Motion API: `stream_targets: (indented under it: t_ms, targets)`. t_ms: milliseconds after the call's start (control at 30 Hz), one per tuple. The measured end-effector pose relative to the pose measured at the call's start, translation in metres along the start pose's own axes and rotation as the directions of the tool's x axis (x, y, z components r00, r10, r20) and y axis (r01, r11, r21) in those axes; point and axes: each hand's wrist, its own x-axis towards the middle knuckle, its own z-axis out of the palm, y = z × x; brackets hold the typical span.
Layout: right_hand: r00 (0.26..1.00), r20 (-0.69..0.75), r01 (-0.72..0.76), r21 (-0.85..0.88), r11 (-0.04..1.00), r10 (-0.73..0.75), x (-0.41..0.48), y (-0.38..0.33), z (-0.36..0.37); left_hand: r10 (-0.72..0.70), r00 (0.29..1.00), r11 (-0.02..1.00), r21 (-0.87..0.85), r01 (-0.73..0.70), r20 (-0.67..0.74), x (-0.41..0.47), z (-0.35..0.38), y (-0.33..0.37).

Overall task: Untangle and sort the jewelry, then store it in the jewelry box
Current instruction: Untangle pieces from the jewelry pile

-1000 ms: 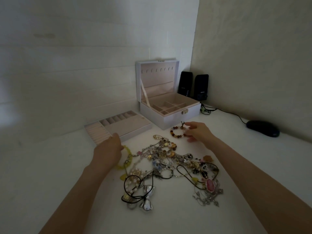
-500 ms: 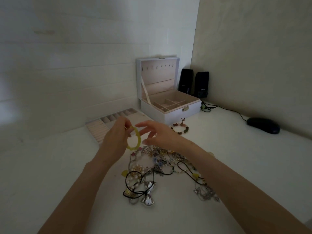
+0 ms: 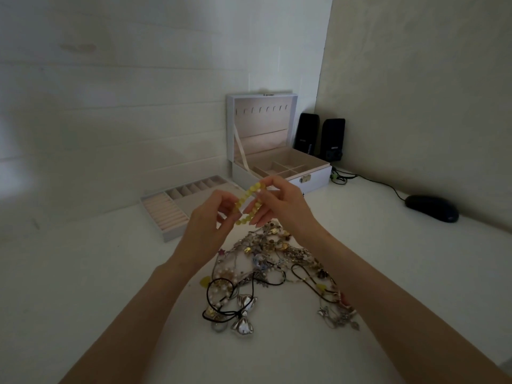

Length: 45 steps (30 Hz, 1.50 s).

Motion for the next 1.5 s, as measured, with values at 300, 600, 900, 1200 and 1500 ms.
stream_targets:
  t_ms: [300,600,900,1200,1500]
  targets:
    - [0.998,-0.053,-0.027,0.061,0.998,0.030,0.000,-0.006,-0.013,-0.324,0.936,0.903,-0.250,0.349,0.135,-0.004,0.007,0.003]
    - [0.891,-0.441,-0.200,-0.171,0.965,0.107,0.008,0.021,-0.086,-0.189,0.979,0.982,-0.037,0.186,-0.072,-0.013,0.026,-0.003]
    - [0.866,-0.364,-0.384,-0.043,0.922,0.344,0.033,0.058,-0.124,-0.143,0.980,0.986,0.060,0.152,-0.137,-0.010,0.026,-0.015]
    - [0.829,-0.461,-0.516,-0.412,0.751,0.317,0.040,0.085,-0.129,-0.123,0.990,0.989,0.078,0.129,-0.074,-0.009,0.026,-0.017]
    - [0.928,-0.275,-0.370,-0.606,0.704,0.251,0.006,0.036,-0.116,-0.184,0.981,0.981,0.067,0.181,0.052,-0.007,0.022,-0.011]
